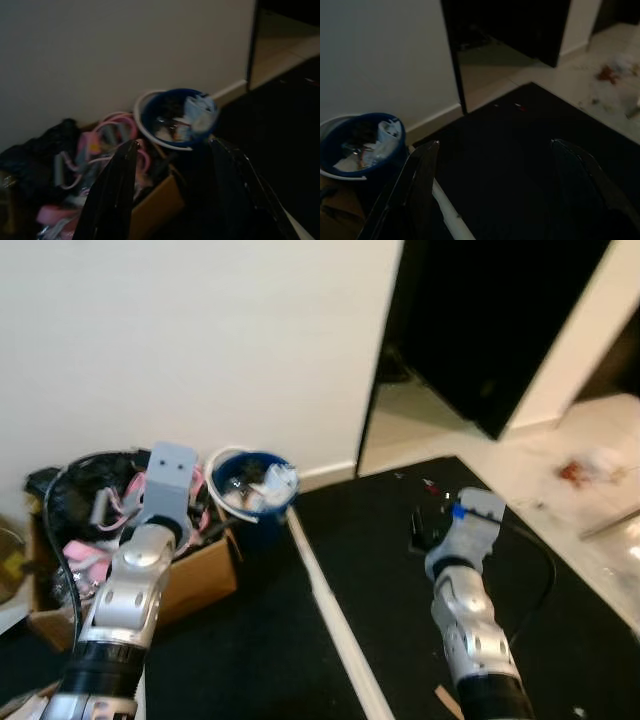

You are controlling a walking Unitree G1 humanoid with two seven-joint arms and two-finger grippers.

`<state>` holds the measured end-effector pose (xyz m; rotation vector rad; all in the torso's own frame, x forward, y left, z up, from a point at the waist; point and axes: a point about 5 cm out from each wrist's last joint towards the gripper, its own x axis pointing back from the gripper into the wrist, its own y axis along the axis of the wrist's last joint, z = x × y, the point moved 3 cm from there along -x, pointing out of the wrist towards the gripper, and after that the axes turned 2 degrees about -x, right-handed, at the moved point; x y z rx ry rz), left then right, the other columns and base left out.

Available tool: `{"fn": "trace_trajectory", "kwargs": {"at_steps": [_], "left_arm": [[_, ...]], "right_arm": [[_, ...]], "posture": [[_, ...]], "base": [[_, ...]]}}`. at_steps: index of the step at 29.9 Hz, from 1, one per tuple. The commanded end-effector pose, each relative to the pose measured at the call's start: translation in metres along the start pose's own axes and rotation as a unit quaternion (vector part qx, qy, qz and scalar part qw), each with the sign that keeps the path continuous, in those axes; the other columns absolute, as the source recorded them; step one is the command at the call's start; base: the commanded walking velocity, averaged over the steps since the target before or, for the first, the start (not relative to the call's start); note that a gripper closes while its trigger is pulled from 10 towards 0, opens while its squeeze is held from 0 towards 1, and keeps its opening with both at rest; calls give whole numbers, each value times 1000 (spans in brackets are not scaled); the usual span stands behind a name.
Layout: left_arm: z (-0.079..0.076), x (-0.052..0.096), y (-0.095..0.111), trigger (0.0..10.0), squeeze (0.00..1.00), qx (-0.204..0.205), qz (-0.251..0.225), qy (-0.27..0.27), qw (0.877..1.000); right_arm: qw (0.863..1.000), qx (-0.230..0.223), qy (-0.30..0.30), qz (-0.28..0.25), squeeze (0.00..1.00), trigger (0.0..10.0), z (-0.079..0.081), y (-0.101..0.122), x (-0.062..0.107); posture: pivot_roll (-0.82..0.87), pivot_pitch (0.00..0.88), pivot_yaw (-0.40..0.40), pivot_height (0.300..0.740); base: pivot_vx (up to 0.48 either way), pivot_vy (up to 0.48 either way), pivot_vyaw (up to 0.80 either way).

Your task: Picking trash to rubbish bin

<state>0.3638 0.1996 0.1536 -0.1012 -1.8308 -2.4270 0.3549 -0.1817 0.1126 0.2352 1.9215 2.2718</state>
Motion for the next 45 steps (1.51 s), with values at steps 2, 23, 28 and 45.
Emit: {"fn": "trace_trajectory", "kwargs": {"at_steps": [2,23,28,45], "left_arm": [[0,1,-14,10000,0,-11,26,8,1000],[-5,25,-33,10000,0,14,37,43,998],[-6,23,-29,10000,0,20,31,37,999],[-20,24,-26,10000,0,42,28,19,999]], "right_arm": [[1000,8,3,16,0,10000,-2,-7,1],[997,39,55,22,0,10000,-1,-1,-5],[998,32,51,24,0,10000,-1,-4,-2],[998,30,38,45,0,10000,-6,-12,2]], "posture": [[-27,107,13,740],[-36,159,-102,740],[-22,168,-83,740],[-46,156,-92,740]], "base": [[0,0,-800],[0,0,-800],[0,0,-800],[0,0,-800]]}}
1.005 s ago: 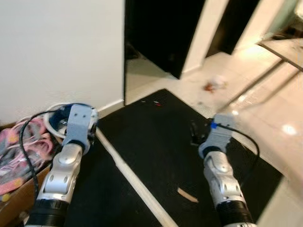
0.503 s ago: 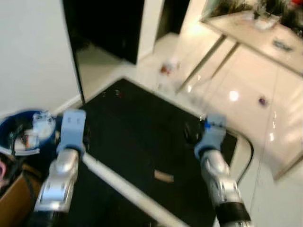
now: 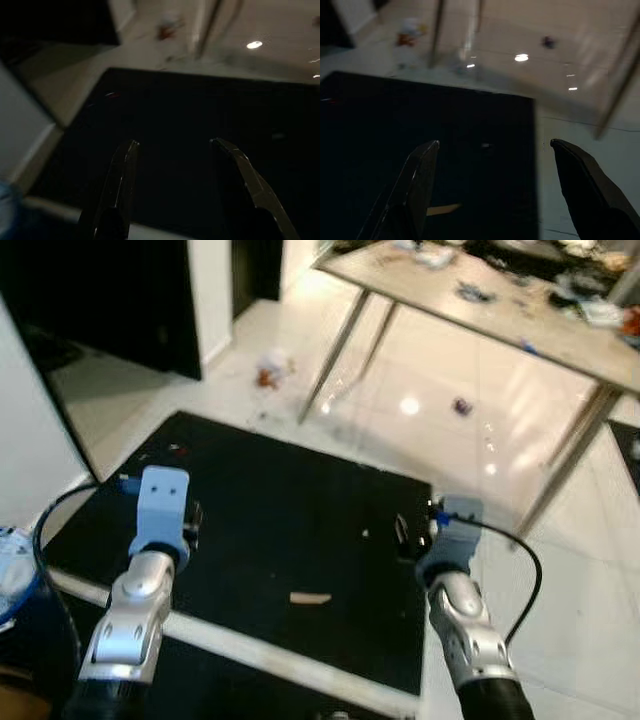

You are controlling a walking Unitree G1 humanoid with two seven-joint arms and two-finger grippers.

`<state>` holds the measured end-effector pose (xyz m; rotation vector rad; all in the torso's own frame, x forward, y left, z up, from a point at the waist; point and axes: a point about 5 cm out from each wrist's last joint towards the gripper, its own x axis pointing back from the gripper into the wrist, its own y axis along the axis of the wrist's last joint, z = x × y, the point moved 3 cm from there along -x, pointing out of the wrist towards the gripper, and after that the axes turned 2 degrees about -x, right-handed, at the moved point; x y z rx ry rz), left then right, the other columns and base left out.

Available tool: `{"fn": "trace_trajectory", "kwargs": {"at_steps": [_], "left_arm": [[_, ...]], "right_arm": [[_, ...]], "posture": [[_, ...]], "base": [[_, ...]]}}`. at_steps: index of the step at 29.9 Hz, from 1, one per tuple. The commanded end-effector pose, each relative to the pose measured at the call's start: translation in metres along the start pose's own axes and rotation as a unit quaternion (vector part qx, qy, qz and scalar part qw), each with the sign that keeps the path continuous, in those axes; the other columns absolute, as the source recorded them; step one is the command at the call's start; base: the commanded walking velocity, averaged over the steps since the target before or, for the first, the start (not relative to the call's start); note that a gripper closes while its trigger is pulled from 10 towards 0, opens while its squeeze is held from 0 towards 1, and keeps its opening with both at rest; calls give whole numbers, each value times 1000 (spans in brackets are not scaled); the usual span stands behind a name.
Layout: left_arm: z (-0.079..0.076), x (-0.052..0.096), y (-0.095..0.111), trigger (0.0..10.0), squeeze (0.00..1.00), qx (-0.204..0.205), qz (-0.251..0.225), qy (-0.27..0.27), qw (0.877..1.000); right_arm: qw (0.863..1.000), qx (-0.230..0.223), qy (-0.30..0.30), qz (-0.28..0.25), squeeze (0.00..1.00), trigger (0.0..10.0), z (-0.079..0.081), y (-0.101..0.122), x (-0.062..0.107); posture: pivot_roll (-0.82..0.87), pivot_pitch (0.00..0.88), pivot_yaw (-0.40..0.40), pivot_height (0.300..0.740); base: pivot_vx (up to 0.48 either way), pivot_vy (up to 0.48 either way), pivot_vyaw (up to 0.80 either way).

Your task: Picking trash to rubbish bin

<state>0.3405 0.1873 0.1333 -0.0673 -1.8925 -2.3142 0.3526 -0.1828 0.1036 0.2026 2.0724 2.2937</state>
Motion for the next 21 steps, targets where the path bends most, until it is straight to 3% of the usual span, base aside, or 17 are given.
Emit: {"fn": "trace_trajectory", "kwargs": {"at_steps": [1,6,14,19,21], "left_arm": [[-2,3,-8,10000,0,1,14,-2,1000],[-3,2,-7,10000,0,9,12,0,1000],[-7,1,-4,10000,0,21,7,-10,1000],[-12,1,3,10000,0,12,-13,-36,999],[-13,1,7,10000,0,26,-24,-39,999]], "right_arm": [[1000,-11,-5,18,0,10000,-3,-4,1],[998,-5,13,53,0,10000,4,-14,2],[999,5,14,52,0,10000,7,-16,3],[999,-1,3,53,0,10000,4,-16,4],[999,3,5,48,0,10000,5,-15,4]], "posture": [[-46,156,-92,740],[-49,156,-98,740],[-45,149,-82,740],[-35,144,-74,740],[-33,142,-71,740]], "base": [[0,0,-800],[0,0,-160],[0,0,0],[0,0,0],[124,0,0]]}}
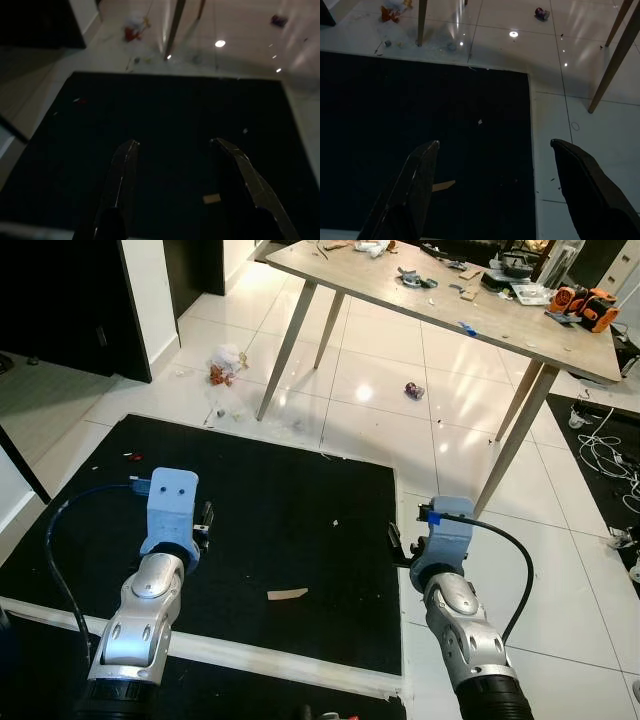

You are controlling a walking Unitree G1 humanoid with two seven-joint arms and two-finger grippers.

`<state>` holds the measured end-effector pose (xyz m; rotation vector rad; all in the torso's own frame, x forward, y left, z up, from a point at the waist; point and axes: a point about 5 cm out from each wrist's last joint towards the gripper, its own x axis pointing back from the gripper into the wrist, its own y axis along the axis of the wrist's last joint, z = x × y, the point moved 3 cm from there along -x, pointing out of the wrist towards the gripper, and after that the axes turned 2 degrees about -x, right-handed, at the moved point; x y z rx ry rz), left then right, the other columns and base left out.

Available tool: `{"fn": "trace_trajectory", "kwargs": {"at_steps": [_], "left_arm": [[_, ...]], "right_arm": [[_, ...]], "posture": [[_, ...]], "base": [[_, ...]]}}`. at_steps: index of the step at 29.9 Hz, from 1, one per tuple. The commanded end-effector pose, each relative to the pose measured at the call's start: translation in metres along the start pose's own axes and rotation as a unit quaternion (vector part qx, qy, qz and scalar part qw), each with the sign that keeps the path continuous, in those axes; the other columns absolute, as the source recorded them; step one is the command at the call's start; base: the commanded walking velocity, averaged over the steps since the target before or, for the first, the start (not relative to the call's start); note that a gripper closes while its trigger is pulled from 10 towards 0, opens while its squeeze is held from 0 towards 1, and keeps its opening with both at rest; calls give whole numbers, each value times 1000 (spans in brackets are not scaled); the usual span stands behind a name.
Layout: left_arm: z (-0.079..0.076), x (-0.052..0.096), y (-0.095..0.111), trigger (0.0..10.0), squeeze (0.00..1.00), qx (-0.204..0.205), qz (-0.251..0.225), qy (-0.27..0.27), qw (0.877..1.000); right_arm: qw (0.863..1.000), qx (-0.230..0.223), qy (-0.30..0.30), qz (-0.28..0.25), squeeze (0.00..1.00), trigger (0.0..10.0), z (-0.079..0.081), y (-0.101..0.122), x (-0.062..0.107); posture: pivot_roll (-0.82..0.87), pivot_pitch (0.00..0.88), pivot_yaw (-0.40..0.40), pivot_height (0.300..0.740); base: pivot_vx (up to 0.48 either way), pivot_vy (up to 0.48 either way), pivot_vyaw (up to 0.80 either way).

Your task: Picking trash to rubbish bin

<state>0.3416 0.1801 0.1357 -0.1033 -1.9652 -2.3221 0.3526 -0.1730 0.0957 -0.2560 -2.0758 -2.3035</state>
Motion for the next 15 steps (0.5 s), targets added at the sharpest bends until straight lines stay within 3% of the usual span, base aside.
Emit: {"fn": "trace_trajectory", "kwargs": {"at_steps": [1,7,15], "left_arm": [[-6,1,6,10000,0,15,-21,-11,1000],[-7,2,10,10000,0,23,-32,-22,999],[-8,4,10,10000,0,5,-35,-26,999]], "right_arm": [[1000,3,-5,4,0,10000,-2,-5,3],[1000,15,6,-6,0,10000,3,-2,4],[1000,20,10,-11,0,10000,1,-1,4]], "posture": [[-32,142,-70,740],[-34,139,-67,740],[-31,128,-66,740]], "base": [[345,0,0],[381,0,0],[445,0,0]]}}
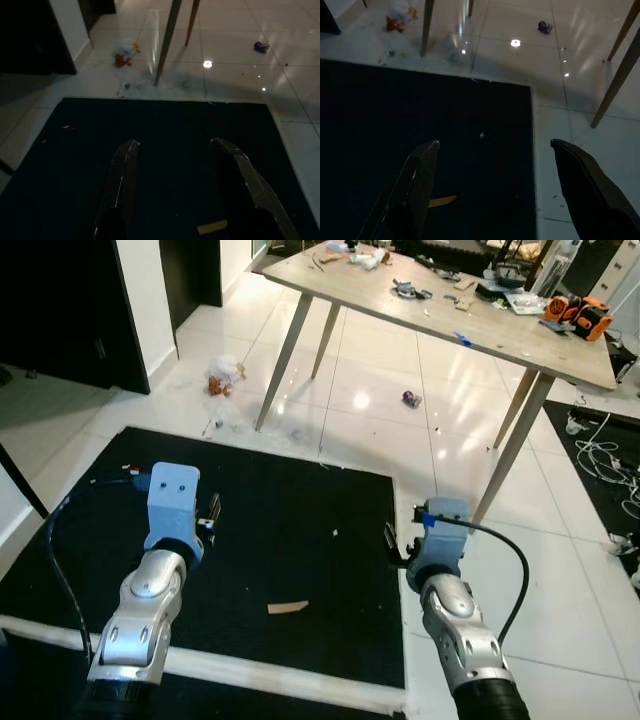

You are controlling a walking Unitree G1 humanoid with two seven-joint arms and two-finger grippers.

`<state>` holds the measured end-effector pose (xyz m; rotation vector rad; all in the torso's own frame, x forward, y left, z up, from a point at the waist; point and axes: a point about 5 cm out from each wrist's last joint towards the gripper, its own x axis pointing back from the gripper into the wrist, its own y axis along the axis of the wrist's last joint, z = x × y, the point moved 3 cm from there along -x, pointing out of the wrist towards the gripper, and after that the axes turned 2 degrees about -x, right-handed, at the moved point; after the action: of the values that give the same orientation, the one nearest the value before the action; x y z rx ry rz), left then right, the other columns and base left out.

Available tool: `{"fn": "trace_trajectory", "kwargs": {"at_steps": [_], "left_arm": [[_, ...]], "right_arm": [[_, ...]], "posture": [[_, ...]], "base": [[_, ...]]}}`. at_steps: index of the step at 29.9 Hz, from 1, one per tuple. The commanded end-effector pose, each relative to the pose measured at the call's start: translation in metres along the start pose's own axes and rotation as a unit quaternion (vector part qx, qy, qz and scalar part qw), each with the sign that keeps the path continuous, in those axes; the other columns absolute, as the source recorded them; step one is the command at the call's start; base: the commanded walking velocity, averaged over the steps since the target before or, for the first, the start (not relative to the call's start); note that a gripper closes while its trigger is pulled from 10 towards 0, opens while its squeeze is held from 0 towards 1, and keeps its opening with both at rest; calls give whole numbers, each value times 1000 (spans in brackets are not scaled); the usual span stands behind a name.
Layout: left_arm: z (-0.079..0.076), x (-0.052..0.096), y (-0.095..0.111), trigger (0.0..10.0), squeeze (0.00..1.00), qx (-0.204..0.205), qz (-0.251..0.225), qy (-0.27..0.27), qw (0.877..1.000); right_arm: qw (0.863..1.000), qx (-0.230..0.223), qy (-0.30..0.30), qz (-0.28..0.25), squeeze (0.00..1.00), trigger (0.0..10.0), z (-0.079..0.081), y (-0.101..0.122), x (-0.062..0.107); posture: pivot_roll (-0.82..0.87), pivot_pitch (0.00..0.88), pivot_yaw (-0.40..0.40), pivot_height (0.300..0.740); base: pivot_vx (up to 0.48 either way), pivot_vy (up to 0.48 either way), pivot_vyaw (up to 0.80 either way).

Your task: Picking trash to rubbish bin

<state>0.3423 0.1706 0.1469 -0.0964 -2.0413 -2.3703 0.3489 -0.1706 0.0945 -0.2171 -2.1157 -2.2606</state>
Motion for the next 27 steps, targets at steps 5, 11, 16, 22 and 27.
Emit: {"fn": "trace_trajectory", "kwargs": {"at_steps": [5,11,16,22,27], "left_arm": [[0,3,-2,10000,0,0,-3,1,1000],[0,1,0,10000,0,1,-4,2,1000],[-2,0,1,10000,0,0,-5,-1,1000],[-4,-1,1,10000,0,0,-5,-5,1000],[-4,0,1,10000,0,-5,-3,-8,1000]], "right_arm": [[1000,2,2,-4,0,10000,-2,2,0],[1000,-3,-2,4,0,10000,-7,1,-1],[1000,-7,-3,0,0,10000,-8,3,-1],[1000,-7,-7,-4,0,10000,-9,5,-1],[1000,-9,-8,-5,0,10000,-9,5,0]], "posture": [[-33,131,-66,740],[-38,141,-65,740],[-44,142,-61,740],[-46,143,-60,740],[-46,146,-60,740]], "base": [[466,0,0],[466,0,0],[465,0,-575],[466,0,-627],[466,0,0]]}}
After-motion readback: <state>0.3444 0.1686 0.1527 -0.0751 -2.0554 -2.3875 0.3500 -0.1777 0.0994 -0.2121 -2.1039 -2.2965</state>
